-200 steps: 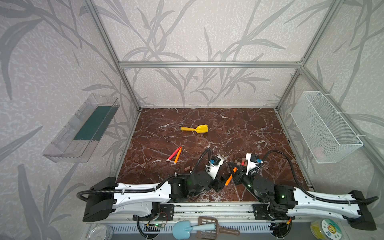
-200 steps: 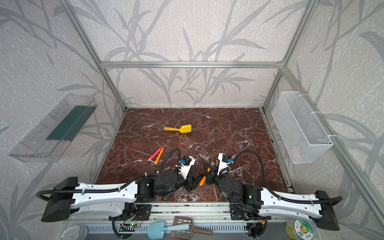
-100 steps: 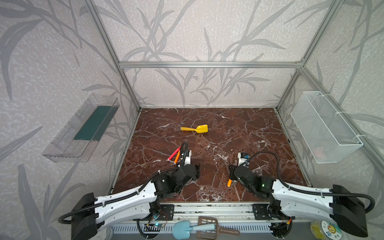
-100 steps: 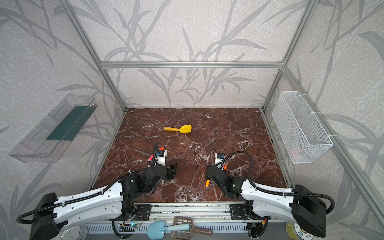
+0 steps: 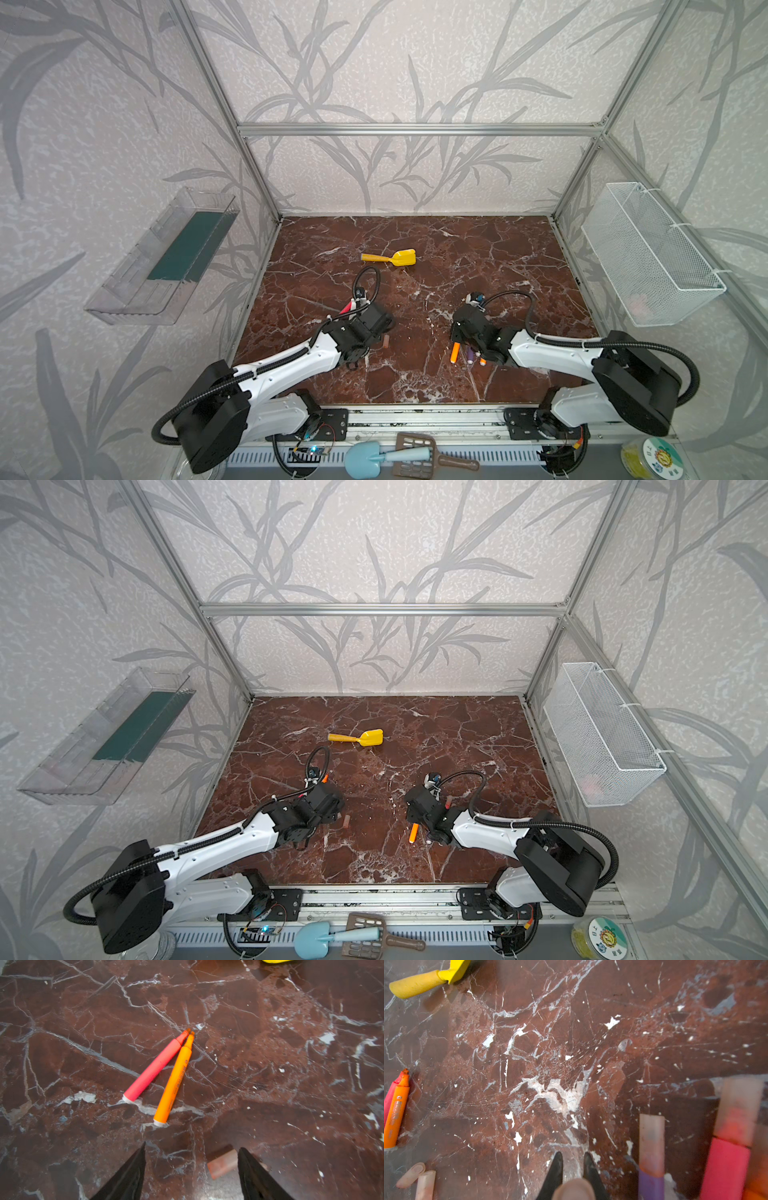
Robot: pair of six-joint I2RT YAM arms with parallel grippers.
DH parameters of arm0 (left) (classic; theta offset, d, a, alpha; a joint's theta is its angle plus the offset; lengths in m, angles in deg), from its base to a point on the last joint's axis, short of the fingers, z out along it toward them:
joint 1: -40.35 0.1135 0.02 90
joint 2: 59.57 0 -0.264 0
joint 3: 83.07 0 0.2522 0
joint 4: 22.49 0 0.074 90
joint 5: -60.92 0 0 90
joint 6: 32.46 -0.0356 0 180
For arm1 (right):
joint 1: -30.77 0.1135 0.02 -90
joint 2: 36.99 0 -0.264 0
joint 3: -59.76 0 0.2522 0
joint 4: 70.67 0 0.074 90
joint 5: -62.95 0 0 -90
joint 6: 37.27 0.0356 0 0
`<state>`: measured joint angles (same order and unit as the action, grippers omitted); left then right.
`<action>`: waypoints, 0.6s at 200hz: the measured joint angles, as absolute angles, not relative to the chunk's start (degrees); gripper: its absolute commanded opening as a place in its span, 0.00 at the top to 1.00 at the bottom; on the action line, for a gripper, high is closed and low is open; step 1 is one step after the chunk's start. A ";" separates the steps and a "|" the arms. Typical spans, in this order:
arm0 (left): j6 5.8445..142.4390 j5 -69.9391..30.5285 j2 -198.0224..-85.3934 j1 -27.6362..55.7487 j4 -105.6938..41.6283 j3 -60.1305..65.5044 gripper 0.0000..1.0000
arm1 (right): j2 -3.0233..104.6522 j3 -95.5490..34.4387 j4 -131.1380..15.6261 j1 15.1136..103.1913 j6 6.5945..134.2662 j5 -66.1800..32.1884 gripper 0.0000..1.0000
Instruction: Insert the pens into the pen caps
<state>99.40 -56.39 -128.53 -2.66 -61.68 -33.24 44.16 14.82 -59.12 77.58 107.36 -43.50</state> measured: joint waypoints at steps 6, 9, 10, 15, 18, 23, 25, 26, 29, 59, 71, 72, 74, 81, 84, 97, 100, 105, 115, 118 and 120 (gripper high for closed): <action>98.99 -55.84 -129.15 -1.46 -61.62 -32.95 0.28 | 44.57 14.49 -58.88 77.42 107.34 -43.34 0.84; 98.53 -55.47 -129.58 -0.71 -61.55 -32.76 0.29 | 44.79 14.32 -58.71 77.34 107.32 -43.23 0.84; 98.48 -55.38 -129.67 -0.58 -61.55 -32.71 0.29 | 44.86 14.21 -58.62 77.29 107.34 -43.19 0.84; 98.09 -54.75 -130.48 0.51 -61.40 -32.43 0.29 | 45.16 13.84 -58.14 77.20 107.30 -43.08 0.84; 97.98 -54.42 -130.85 0.99 -61.42 -32.23 0.29 | 45.32 13.64 -57.97 77.18 107.23 -43.04 0.84; 97.50 -53.98 -131.70 1.93 -61.38 -31.91 0.29 | 45.51 13.31 -57.48 77.14 107.19 -43.04 0.84; 97.41 -53.79 -132.08 2.28 -61.29 -31.77 0.29 | 45.60 13.18 -57.33 77.16 107.14 -43.06 0.84; 97.33 -53.63 -132.38 2.52 -61.20 -31.69 0.29 | 45.67 13.09 -57.20 77.16 107.12 -43.06 0.83; 97.02 -53.35 -132.88 2.96 -61.14 -31.47 0.30 | 45.75 12.92 -56.96 77.16 107.10 -43.06 0.83; 96.19 -52.10 -138.65 6.22 -61.05 -28.69 0.33 | 46.91 12.20 -53.86 77.10 106.23 -44.11 0.79; 95.91 -51.69 -140.49 6.92 -61.01 -27.53 0.34 | 47.46 12.20 -52.20 76.99 105.99 -44.57 0.78; 95.88 -51.67 -140.58 6.96 -61.01 -27.47 0.34 | 47.50 12.22 -52.13 76.99 105.99 -44.63 0.78; 95.88 -51.58 -140.88 7.07 -61.01 -27.29 0.34 | 47.52 12.20 -52.02 76.96 105.96 -44.79 0.78; 95.64 -51.32 -141.78 7.37 -60.79 -26.79 0.35 | 47.52 12.06 -51.61 76.96 105.81 -45.05 0.78; 95.58 -51.21 -142.04 7.51 -60.74 -26.64 0.35 | 47.52 12.04 -51.43 76.94 105.79 -45.11 0.78; 95.38 -50.73 -143.07 8.01 -60.42 -26.05 0.35 | 47.50 12.00 -50.82 76.94 105.59 -45.90 0.75; 95.31 -50.57 -143.27 8.12 -60.31 -25.96 0.35 | 47.50 11.98 -50.69 76.94 105.59 -46.05 0.75; 95.16 -50.35 -143.55 8.29 -60.13 -25.81 0.35 | 47.50 11.98 -50.56 76.94 105.57 -46.29 0.73; 95.01 -49.92 -144.10 8.75 -59.87 -25.63 0.35 | 47.44 11.96 -50.21 76.94 105.55 -46.66 0.70; 94.99 -49.79 -144.23 8.90 -59.78 -25.57 0.35 | 47.39 11.96 -50.10 76.94 105.50 -46.75 0.69; 94.97 -49.72 -144.34 9.01 -59.72 -25.57 0.35 | 47.33 11.93 -49.94 76.94 105.46 -46.75 0.69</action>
